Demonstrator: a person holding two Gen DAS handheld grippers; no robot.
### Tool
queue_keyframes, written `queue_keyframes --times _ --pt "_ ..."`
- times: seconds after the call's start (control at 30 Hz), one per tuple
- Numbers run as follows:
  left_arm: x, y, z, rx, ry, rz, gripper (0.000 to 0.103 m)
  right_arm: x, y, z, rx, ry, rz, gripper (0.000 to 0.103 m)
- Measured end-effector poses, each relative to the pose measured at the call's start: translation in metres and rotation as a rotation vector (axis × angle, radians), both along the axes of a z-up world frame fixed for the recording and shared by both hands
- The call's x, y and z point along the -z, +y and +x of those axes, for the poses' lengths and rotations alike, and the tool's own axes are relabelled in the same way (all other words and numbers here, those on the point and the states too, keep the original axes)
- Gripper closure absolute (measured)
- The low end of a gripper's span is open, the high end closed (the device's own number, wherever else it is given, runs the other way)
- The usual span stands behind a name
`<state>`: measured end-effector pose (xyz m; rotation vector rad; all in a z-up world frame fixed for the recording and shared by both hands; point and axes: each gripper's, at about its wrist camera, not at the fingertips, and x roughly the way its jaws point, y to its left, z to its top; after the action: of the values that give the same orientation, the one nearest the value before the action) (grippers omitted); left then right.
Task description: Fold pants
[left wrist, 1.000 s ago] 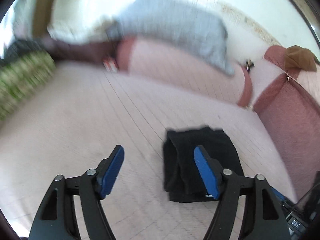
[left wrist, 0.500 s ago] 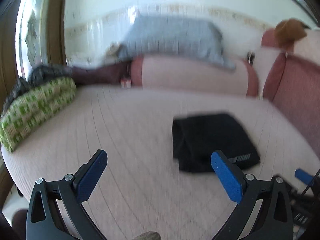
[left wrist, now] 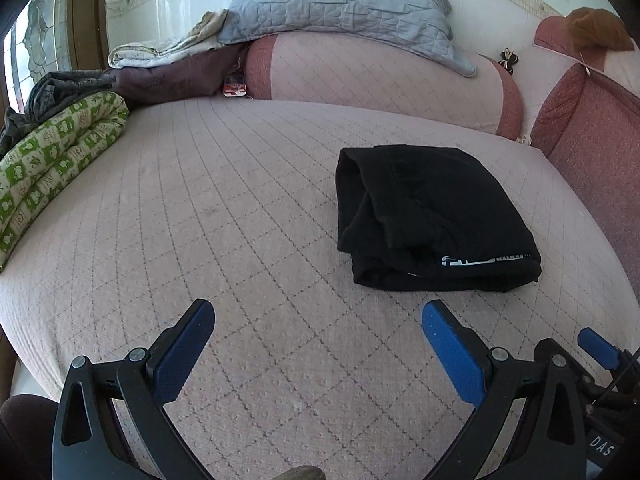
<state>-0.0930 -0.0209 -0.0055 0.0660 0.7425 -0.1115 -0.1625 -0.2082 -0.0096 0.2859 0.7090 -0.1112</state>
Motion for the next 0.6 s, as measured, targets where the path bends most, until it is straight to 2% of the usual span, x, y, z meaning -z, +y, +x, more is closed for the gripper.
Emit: queue_keyframes --times 0.2,0.6 --pt "0.0049 0.0003 0.0032 0.005 0.044 -0.019 0.000 0.0036 -0.0005 0.0028 -0.004 0.017 0.007 0.006" --pt "0.0058 -0.0011 0.0026 0.014 0.050 -0.013 0.000 0.0079 0.0026 0.0052 -0.013 0.041 0.008 0.006"
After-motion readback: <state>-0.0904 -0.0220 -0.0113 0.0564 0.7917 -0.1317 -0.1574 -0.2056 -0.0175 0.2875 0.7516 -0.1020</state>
